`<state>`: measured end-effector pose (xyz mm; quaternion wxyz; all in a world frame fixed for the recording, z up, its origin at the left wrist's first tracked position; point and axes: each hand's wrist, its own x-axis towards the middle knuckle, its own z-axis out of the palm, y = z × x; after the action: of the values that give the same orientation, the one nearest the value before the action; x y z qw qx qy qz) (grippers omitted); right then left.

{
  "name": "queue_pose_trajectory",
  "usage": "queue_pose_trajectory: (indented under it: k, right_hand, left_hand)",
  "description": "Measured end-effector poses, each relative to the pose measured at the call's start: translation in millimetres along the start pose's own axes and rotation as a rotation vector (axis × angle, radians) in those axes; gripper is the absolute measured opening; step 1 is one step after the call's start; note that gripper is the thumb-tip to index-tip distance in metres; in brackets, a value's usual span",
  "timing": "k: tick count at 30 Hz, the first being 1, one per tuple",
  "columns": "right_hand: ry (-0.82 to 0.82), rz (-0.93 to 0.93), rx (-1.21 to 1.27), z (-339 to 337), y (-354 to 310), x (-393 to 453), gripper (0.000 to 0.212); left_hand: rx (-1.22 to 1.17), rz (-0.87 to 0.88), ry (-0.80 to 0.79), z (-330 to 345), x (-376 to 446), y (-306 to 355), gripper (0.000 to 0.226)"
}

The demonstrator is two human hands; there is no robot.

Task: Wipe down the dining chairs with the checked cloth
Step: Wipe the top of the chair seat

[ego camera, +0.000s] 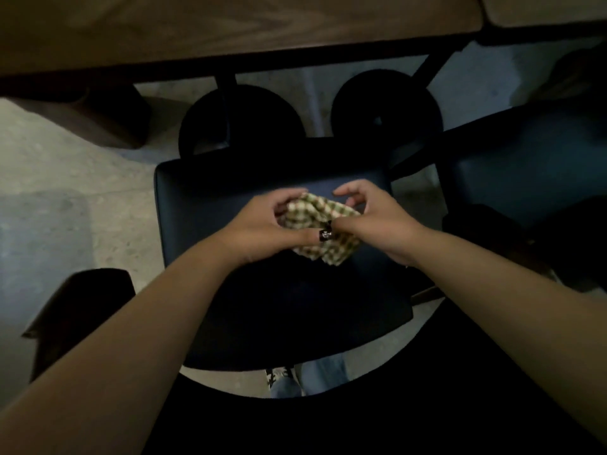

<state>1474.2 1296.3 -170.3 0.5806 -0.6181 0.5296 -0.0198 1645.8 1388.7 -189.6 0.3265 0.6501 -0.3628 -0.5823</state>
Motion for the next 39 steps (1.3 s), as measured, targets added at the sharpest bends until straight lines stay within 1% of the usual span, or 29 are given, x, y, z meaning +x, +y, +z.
queue_pose_trajectory:
  k: [3,4,6,7,8,9,11,12,13,14,15,16,17,18,20,22,23,24,25,26,27,29,30,31,32,33,35,37,39]
  right_hand:
    - [-0.025,-0.035,0.027,-15.5,-6.2,-15.2,0.047]
    - [-0.041,-0.035,0.059,-21.3,-9.0,-18.8,0.050]
    - [-0.035,-0.051,0.038,-35.4,-16.0,-20.7,0.053]
    - [-0.015,-0.070,-0.052,-42.2,-19.4,-20.2,0.052]
    - [0.024,-0.095,-0.202,-49.4,-20.9,-18.6,0.050]
    - [0.071,-0.121,-0.409,-57.6,-22.0,-17.3,0.047]
    - [0.127,-0.133,-0.898,-75.0,-24.9,-18.4,0.049]
    - [0.121,-0.081,-1.106,-82.8,-25.4,-20.3,0.054]
    - [0.090,0.016,-1.242,-90.6,-25.6,-23.9,0.060]
    - [0.038,0.139,-1.281,-96.9,-25.1,-28.4,0.065]
    - [-0.019,0.262,-1.254,-101.1,-23.6,-33.2,0.066]
    - [-0.070,0.353,-1.205,-103.3,-20.3,-37.6,0.063]
    - [-0.091,0.404,-1.162,-104.2,-17.0,-40.6,0.058]
    - [-0.087,0.417,-1.138,-104.6,-14.6,-40.8,0.053]
    - [-0.057,0.420,-1.147,-104.5,-14.4,-35.7,0.044]
    - [-0.051,0.443,-1.183,-101.3,-12.9,-26.8,0.046]
    - [-0.053,0.449,-1.200,-99.1,-12.6,-22.7,0.049]
    - [-0.058,0.452,-1.205,-97.7,-10.3,-18.0,0.049]
    - [-0.072,0.456,-1.197,-97.9,-7.7,-13.6,0.049]
    - [-0.093,0.458,-1.178,-99.4,-4.7,-9.2,0.049]
    - [-0.111,0.462,-1.157,-101.2,-2.8,-5.7,0.049]
    - [-0.159,0.441,-1.154,-104.2,-3.9,-3.6,0.050]
    - [-0.205,0.417,-1.157,-105.8,-5.4,-4.9,0.049]
    - [-0.269,0.384,-1.133,-107.1,-5.9,-4.7,0.045]
    - [-0.320,0.351,-1.083,-108.5,-6.9,-5.5,0.040]
    - [-0.361,0.323,-1.045,-109.0,-8.1,-4.3,0.035]
    - [-0.398,0.307,-1.067,-108.9,-7.7,0.6,0.035]
    - [-0.434,0.349,-1.117,-105.7,0.1,6.2,0.036]
    - [-0.419,0.403,-1.154,-101.7,6.0,11.5,0.036]
  left_hand:
    - [0.010,0.016,0.140,14.4,1.0,10.4,0.016]
    - [-0.037,0.014,0.172,18.1,0.3,13.2,0.005]
    - [-0.174,-0.005,0.213,23.4,-1.1,16.8,0.015]
    - [-0.245,-0.020,0.221,25.7,-1.5,17.2,0.016]
    - [-0.302,-0.043,0.227,28.4,-0.8,15.7,0.014]
    - [-0.351,-0.070,0.239,31.6,0.3,14.5,0.012]
    - [-0.434,-0.132,0.297,39.4,6.9,7.6,0.009]
    - [-0.446,-0.151,0.327,44.0,9.0,4.7,0.008]
    - [-0.439,-0.161,0.354,48.1,11.7,0.1,0.008]
    - [-0.428,-0.163,0.371,52.6,14.7,-3.4,0.008]
    - [-0.396,-0.160,0.381,56.3,19.7,-8.1,0.011]
    - [-0.356,-0.161,0.386,60.0,25.7,-12.3,0.017]
    - [-0.289,-0.159,0.401,63.2,33.4,-15.7,0.023]
    - [-0.192,-0.154,0.440,66.4,41.5,-16.1,0.025]
    - [0.023,-0.085,0.587,71.4,60.7,-10.4,0.021]
    - [0.134,0.046,0.702,75.9,78.7,2.9,0.019]
    - [0.172,0.119,0.718,76.9,91.3,7.4,0.022]
    - [0.229,0.174,0.703,79.1,103.6,13.8,0.033]
    - [0.324,0.202,0.649,83.3,118.4,17.3,0.047]
    - [0.462,0.233,0.555,89.2,133.5,18.7,0.056]
    - [0.648,0.276,0.434,98.3,147.1,18.1,0.061]
    - [1.051,0.335,0.131,122.6,166.8,3.4,0.066]
    - [1.201,0.322,-0.009,136.2,171.1,-9.9,0.067]
    - [1.307,0.306,-0.096,148.7,172.9,-27.7,0.067]
    - [1.364,0.290,-0.129,159.2,170.0,-44.1,0.069]
    - [1.381,0.291,-0.121,167.8,165.8,-57.7,0.073]
    - [1.404,0.329,-0.115,178.1,153.3,-71.2,0.077]
    - [1.493,0.391,-0.208,178.6,137.7,-79.1,0.077]
    - [1.583,0.481,-0.304,170.6,120.7,-91.5,0.078]
